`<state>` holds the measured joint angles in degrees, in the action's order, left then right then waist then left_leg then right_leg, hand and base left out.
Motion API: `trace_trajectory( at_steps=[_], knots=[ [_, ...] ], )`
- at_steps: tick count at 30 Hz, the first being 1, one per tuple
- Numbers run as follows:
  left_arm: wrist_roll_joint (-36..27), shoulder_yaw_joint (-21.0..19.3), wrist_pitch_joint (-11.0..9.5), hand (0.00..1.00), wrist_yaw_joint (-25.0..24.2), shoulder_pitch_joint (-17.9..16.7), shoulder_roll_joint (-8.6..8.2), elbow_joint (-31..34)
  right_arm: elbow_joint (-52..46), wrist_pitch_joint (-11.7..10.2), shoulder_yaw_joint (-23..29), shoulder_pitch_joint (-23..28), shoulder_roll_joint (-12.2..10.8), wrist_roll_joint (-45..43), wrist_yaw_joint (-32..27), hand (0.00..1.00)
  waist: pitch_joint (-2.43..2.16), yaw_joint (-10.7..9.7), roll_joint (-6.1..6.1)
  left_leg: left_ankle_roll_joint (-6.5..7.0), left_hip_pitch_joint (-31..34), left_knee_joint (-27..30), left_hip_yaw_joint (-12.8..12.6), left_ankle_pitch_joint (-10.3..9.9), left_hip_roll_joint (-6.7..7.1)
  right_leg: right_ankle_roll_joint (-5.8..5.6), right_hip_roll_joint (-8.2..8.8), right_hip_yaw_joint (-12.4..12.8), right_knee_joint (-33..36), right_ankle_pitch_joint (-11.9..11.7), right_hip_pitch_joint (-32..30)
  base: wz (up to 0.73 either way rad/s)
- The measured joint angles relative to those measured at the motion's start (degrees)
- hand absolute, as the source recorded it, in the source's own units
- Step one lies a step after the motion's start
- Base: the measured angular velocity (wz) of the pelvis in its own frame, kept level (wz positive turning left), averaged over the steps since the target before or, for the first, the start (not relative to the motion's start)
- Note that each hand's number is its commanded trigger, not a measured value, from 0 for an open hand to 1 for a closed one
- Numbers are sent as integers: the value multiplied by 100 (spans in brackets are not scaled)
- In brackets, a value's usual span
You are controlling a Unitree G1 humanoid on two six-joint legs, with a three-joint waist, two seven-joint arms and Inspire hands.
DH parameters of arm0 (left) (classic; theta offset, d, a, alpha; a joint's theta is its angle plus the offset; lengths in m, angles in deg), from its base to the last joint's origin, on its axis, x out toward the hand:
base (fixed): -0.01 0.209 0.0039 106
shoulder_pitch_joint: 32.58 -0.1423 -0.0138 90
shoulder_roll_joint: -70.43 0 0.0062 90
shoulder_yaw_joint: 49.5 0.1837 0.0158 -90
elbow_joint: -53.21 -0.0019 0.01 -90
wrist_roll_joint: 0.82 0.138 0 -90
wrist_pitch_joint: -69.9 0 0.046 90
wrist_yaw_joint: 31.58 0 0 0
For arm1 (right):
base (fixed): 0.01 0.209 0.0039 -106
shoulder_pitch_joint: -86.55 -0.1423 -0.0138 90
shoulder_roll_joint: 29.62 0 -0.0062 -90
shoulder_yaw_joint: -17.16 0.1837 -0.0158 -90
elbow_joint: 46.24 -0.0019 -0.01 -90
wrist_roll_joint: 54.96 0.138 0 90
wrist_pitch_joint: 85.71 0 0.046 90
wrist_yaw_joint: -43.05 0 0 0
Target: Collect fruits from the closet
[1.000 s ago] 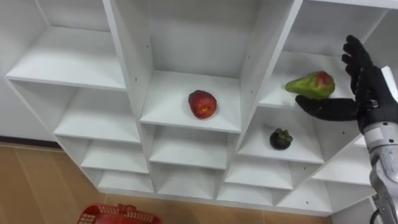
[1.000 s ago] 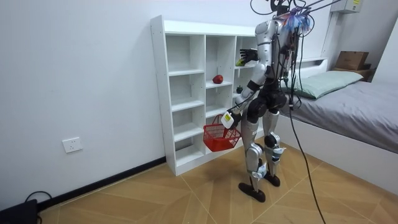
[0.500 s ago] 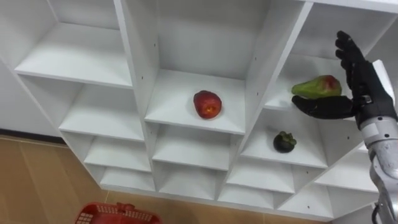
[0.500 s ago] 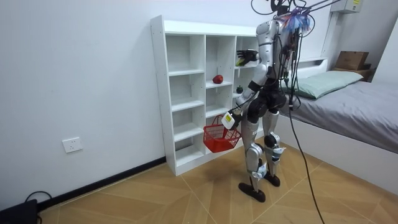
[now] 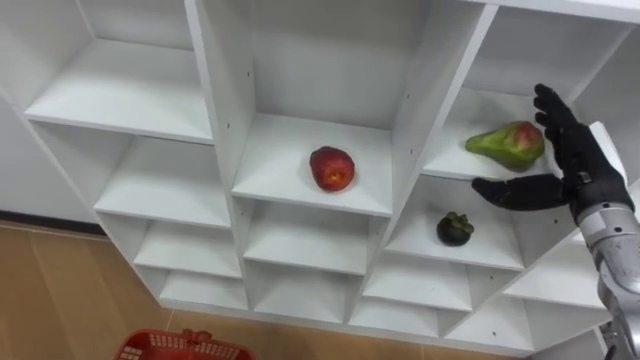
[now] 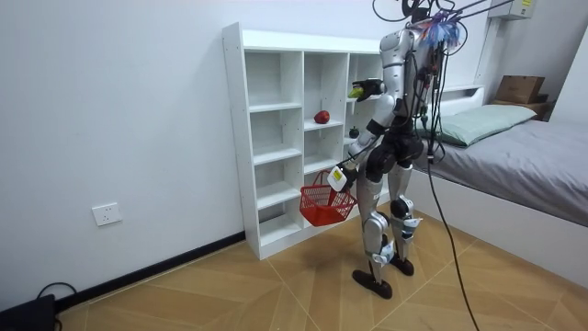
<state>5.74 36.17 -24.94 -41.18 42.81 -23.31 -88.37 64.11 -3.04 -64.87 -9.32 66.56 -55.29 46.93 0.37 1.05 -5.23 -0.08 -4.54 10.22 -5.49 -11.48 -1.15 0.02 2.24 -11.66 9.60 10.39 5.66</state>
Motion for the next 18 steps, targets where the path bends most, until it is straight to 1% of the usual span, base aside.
trace_trajectory(
  at_steps=[11,18],
  knots=[
    [1,-1,2,100,40,-22,2,0,144,-14,0,-37,12,15,4,0,-4,-50,-3,0,-1,4,15,0,5,0,1,-8,-16,0,11,0],
    [0,2,5,100,40,-22,10,-1,299,-50,-1,-46,12,30,38,0,-41,-54,-45,0,-1,22,63,0,8,0,4,-64,-17,0,34,3]
  ],
)
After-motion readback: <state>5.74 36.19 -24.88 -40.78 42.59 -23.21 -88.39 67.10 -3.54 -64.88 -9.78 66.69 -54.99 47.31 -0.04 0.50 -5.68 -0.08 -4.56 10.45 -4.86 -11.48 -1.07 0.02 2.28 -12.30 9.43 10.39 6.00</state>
